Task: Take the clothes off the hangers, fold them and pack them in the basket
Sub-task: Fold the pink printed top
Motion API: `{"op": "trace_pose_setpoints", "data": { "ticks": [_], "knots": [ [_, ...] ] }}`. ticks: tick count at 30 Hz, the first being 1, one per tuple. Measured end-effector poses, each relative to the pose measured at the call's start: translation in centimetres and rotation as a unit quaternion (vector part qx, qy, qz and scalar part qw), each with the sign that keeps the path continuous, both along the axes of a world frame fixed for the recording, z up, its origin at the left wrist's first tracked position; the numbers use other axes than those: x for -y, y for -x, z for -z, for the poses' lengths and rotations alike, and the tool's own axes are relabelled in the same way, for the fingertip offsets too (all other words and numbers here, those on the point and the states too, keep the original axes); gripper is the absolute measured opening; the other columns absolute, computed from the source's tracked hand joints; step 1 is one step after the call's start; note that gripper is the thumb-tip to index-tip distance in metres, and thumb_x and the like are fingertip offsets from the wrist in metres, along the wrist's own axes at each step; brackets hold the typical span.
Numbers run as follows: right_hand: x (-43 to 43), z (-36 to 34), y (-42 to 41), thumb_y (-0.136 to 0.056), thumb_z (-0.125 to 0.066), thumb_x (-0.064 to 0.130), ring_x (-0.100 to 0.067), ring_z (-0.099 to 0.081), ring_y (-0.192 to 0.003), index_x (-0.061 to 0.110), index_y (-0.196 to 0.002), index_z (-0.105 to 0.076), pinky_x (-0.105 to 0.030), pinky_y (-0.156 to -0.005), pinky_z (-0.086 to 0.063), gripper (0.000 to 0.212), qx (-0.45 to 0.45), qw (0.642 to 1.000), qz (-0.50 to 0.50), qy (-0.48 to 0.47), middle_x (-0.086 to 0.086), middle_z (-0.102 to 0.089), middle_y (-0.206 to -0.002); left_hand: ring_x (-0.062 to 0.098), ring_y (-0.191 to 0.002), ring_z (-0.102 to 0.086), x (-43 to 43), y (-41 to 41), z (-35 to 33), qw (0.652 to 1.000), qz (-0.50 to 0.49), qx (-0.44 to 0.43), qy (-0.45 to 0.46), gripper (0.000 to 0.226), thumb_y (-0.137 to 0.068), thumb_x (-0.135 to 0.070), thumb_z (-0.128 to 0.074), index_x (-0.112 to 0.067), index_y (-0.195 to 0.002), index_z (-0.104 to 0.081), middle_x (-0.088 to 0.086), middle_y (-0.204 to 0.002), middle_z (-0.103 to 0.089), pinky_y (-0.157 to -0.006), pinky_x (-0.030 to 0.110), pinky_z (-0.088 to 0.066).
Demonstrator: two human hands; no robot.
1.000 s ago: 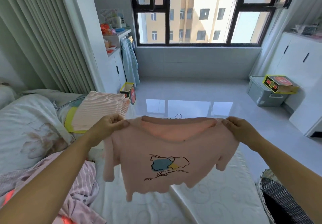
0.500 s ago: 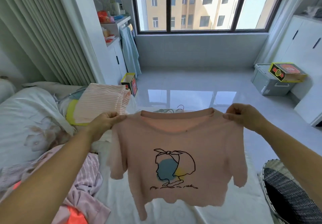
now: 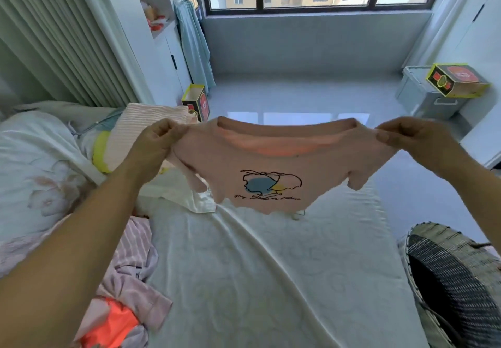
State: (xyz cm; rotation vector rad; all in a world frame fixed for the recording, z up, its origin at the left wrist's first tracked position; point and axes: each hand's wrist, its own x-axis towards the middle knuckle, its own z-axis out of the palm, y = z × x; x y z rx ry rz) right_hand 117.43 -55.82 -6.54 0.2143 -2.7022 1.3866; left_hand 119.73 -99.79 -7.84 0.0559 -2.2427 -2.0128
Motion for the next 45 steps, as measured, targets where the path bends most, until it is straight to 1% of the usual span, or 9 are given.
{"op": "trace_pose_setpoints", "data": {
  "ticks": [3, 10, 19, 22, 25, 27, 32, 38, 45],
  "knots": [
    [-0.5, 3.5, -3.2, -0.066, -0.078, 0.050, 0.008, -0.055, -0.058, 0.033, -0.068, -0.072, -0.003, -0.060, -0.040, 0.018, 0.103, 0.994, -0.047, 0.001, 0.009, -0.066, -0.067, 0.004, -0.059, -0.058, 0.5, -3.2, 4.4, 0.995, 0.051, 0.086, 0.004, 0.023, -0.063, -0.042, -0.076, -0.019, -0.065, -0.070, -0.008, -0.061, -0.064, -0.054, 0.017, -0.048],
    [-1.2, 20.0, -9.8, -0.083, -0.069, 0.020, 0.007, -0.052, -0.064, 0.070, -0.071, -0.049, -0.010, -0.064, -0.037, 0.055, 0.283, 0.906, -0.207, -0.238, 0.041, -0.054, -0.068, 0.007, -0.051, -0.051, -0.9, -10.1, 19.6, 0.933, 0.111, 0.336, 0.058, 0.030, -0.082, -0.002, -0.066, -0.014, -0.055, -0.070, -0.002, -0.055, -0.059, -0.047, 0.014, -0.039],
    [0.0, 38.5, -21.6, -0.085, -0.053, 0.038, 0.015, -0.047, -0.069, 0.068, -0.084, -0.038, -0.005, -0.073, -0.031, 0.034, 0.475, 0.789, -0.281, -0.271, 0.062, -0.034, -0.072, -0.004, -0.051, -0.041, -1.6, -20.9, 38.3, 0.791, 0.330, 0.463, 0.226, 0.036, -0.076, -0.022, -0.071, -0.035, -0.045, -0.059, -0.018, -0.045, -0.047, -0.056, 0.015, -0.030],
    [-0.7, 42.1, -23.8, -0.086, -0.060, 0.033, 0.010, -0.054, -0.079, 0.073, -0.072, -0.049, -0.005, -0.075, -0.038, 0.044, 0.511, 0.806, -0.190, -0.229, 0.052, -0.048, -0.077, -0.006, -0.058, -0.045, -1.3, -23.8, 41.8, 0.766, 0.327, 0.495, 0.248, 0.023, -0.075, -0.040, -0.065, -0.033, -0.054, -0.057, -0.022, -0.050, -0.050, -0.063, 0.017, -0.034],
    [-2.7, 45.4, -23.0, -0.083, -0.063, -0.002, 0.002, -0.061, -0.075, 0.017, -0.100, -0.069, -0.014, -0.069, -0.045, 0.026, 0.416, 0.893, 0.118, -0.126, 0.000, -0.066, -0.091, 0.001, -0.068, -0.059, 0.0, -24.5, 45.0, 0.817, 0.135, 0.483, 0.284, 0.027, -0.079, -0.021, -0.072, -0.032, -0.058, -0.060, -0.017, -0.060, -0.060, -0.067, 0.021, -0.041],
    [-4.0, 46.9, -20.8, -0.084, -0.060, -0.004, -0.029, -0.061, -0.087, -0.008, -0.103, -0.064, -0.036, -0.079, -0.045, 0.019, 0.403, 0.875, 0.242, -0.114, -0.025, -0.063, -0.100, 0.035, -0.093, -0.061, 1.1, -24.1, 47.0, 0.817, -0.067, 0.453, 0.351, 0.015, -0.074, -0.012, -0.076, -0.012, -0.087, -0.069, 0.015, -0.089, -0.067, -0.080, 0.037, -0.045],
    [-2.6, 49.2, -19.8, -0.082, -0.070, 0.016, -0.021, -0.043, -0.053, 0.008, -0.055, -0.047, -0.034, -0.057, -0.036, 0.036, 0.540, 0.787, 0.294, -0.050, -0.006, -0.044, -0.050, 0.031, -0.085, -0.059, 2.3, -21.8, 50.1, 0.799, -0.202, 0.529, 0.205, 0.063, -0.058, -0.044, -0.080, 0.004, -0.092, -0.060, 0.021, -0.088, -0.062, -0.073, 0.041, -0.044],
    [-2.0, 47.8, -21.8, -0.088, -0.063, 0.017, -0.020, -0.042, -0.062, 0.003, -0.073, -0.058, -0.030, -0.057, -0.032, 0.021, 0.584, 0.793, 0.166, 0.055, -0.009, -0.050, -0.065, 0.022, -0.069, -0.051, 0.9, -21.5, 50.5, 0.825, -0.124, 0.521, 0.181, 0.048, -0.058, -0.042, -0.061, 0.004, -0.073, -0.061, 0.017, -0.070, -0.060, -0.061, 0.036, -0.036],
    [-8.0, 45.3, -25.4, -0.082, -0.068, 0.004, -0.020, -0.048, -0.059, -0.008, -0.081, -0.058, -0.012, -0.050, -0.040, 0.015, 0.465, 0.789, 0.398, -0.053, -0.030, -0.061, -0.085, 0.024, -0.063, -0.043, 5.7, -22.8, 48.2, 0.803, -0.194, 0.507, 0.247, 0.035, -0.075, -0.025, -0.074, -0.002, -0.065, -0.049, 0.012, -0.059, -0.045, -0.055, 0.031, -0.034]
  ]
}}
